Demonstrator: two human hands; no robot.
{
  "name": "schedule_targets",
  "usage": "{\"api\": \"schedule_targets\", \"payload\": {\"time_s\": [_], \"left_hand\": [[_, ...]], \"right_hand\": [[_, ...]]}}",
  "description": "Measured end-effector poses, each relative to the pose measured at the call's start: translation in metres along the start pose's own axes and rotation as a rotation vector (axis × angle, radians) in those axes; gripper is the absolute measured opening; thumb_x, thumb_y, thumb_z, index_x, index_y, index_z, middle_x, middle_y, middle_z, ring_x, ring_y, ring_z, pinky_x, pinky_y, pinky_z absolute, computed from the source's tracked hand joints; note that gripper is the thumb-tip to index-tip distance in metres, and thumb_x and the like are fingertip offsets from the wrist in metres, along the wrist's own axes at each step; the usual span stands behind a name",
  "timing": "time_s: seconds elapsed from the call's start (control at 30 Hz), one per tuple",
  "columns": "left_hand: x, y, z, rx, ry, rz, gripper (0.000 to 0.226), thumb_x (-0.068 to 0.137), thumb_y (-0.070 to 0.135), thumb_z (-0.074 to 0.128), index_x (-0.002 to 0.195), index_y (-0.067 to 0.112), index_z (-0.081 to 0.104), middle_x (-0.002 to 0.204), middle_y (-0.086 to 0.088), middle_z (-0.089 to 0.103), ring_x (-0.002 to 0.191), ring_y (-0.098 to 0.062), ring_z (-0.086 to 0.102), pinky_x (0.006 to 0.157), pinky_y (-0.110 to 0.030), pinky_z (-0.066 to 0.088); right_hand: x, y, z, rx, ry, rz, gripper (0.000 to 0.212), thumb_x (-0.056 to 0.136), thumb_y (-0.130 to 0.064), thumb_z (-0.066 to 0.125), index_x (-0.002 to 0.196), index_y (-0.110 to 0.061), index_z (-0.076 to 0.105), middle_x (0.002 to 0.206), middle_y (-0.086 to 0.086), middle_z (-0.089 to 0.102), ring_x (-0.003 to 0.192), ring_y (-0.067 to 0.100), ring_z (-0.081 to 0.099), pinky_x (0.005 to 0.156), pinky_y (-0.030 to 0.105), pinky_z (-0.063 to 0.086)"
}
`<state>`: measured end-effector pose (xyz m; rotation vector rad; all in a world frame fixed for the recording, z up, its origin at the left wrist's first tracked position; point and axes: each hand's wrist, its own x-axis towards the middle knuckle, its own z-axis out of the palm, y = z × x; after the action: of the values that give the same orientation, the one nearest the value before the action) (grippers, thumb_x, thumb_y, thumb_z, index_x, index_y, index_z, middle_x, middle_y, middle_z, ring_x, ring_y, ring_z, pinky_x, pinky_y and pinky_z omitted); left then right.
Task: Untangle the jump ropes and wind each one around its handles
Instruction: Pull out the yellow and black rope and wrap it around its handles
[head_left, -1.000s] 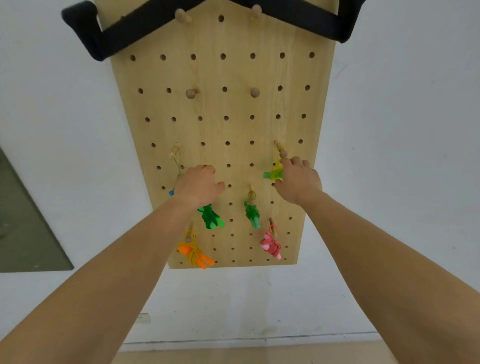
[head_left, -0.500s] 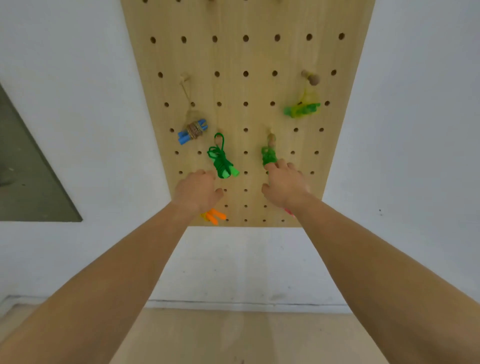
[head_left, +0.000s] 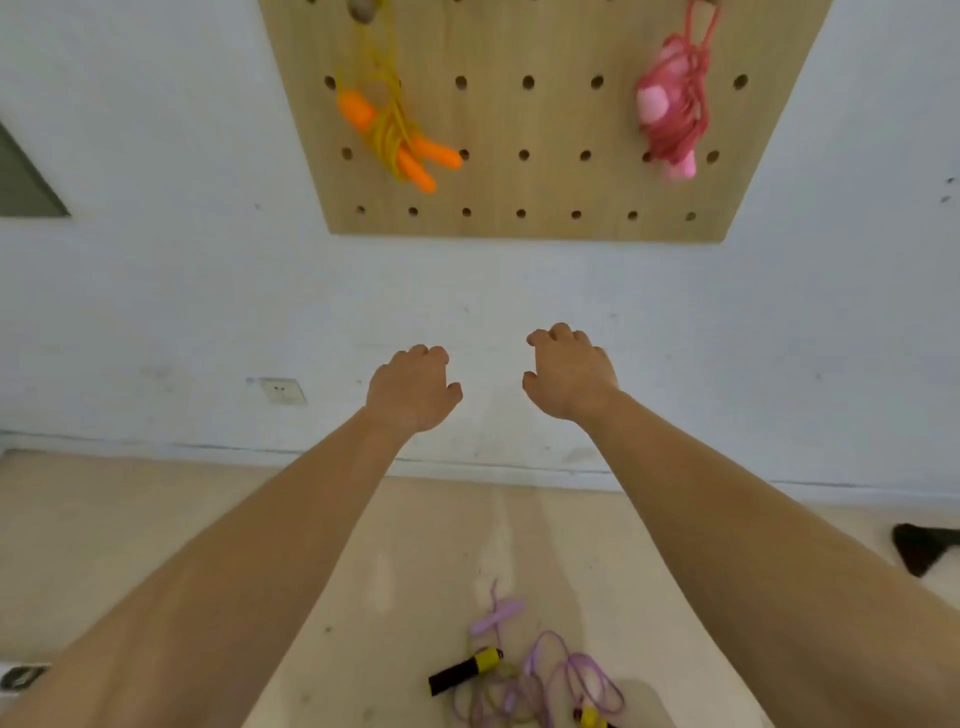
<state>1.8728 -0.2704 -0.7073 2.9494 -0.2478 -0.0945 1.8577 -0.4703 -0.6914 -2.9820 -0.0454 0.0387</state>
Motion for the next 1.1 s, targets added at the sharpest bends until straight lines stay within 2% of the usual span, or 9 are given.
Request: {"api": "schedule_targets", "payload": {"time_s": [0.2,0.33,0.57,0.77,0.93,1.1], "left_hand": [[-0.02,-0.031,0.163,-0.001,-0.1,-0.041,0.048,0.1,0.041,0.049,0.14,0.014,0.047,0.135,-0.008,0.051,0.123,-0.029,0.05,0.093,-0.041,0.047],[-0.048,-0.039,0.244,0.016,-0.15,-0.051,0.049,0.099,0.043,0.05,0.138,0.012,0.047,0.135,-0.009,0.051,0.123,-0.03,0.05,0.097,-0.044,0.047],[-0.116,-0.026,0.305,-0.057,-0.178,-0.068,0.051,0.097,0.042,0.052,0.139,0.013,0.047,0.138,-0.009,0.05,0.126,-0.031,0.048,0.102,-0.044,0.044],[-0.171,-0.015,0.357,-0.072,-0.272,-0.045,0.05,0.098,0.04,0.053,0.142,0.016,0.047,0.142,-0.009,0.048,0.126,-0.029,0.051,0.099,-0.039,0.046],[-0.193,-0.025,0.422,-0.077,-0.369,-0.074,0.047,0.096,0.033,0.056,0.138,0.015,0.05,0.137,-0.01,0.053,0.122,-0.03,0.054,0.096,-0.038,0.048],[-0.194,-0.039,0.489,-0.097,-0.442,-0.133,0.052,0.094,0.036,0.059,0.14,0.013,0.048,0.134,-0.013,0.054,0.122,-0.034,0.055,0.096,-0.041,0.049]], "right_hand": [[-0.02,0.023,0.173,0.01,-0.084,0.016,0.049,0.097,-0.029,0.049,0.143,-0.012,0.041,0.141,0.01,0.044,0.127,0.031,0.044,0.099,0.042,0.041],[-0.05,0.034,0.253,0.005,-0.131,0.029,0.049,0.097,-0.029,0.049,0.142,-0.012,0.041,0.14,0.011,0.044,0.127,0.032,0.044,0.099,0.044,0.042],[-0.126,0.052,0.301,0.046,-0.154,0.076,0.05,0.097,-0.03,0.049,0.143,-0.013,0.039,0.141,0.01,0.042,0.128,0.033,0.043,0.098,0.046,0.041],[-0.184,0.067,0.346,0.108,-0.204,0.114,0.051,0.096,-0.03,0.051,0.143,-0.013,0.041,0.141,0.011,0.043,0.127,0.034,0.045,0.096,0.044,0.043],[-0.21,0.078,0.412,0.191,-0.3,0.167,0.051,0.096,-0.027,0.052,0.143,-0.012,0.04,0.142,0.013,0.042,0.128,0.036,0.046,0.1,0.045,0.045],[-0.221,0.082,0.488,0.241,-0.406,0.188,0.05,0.095,-0.025,0.051,0.142,-0.01,0.041,0.14,0.014,0.043,0.126,0.037,0.048,0.098,0.043,0.045]]}}
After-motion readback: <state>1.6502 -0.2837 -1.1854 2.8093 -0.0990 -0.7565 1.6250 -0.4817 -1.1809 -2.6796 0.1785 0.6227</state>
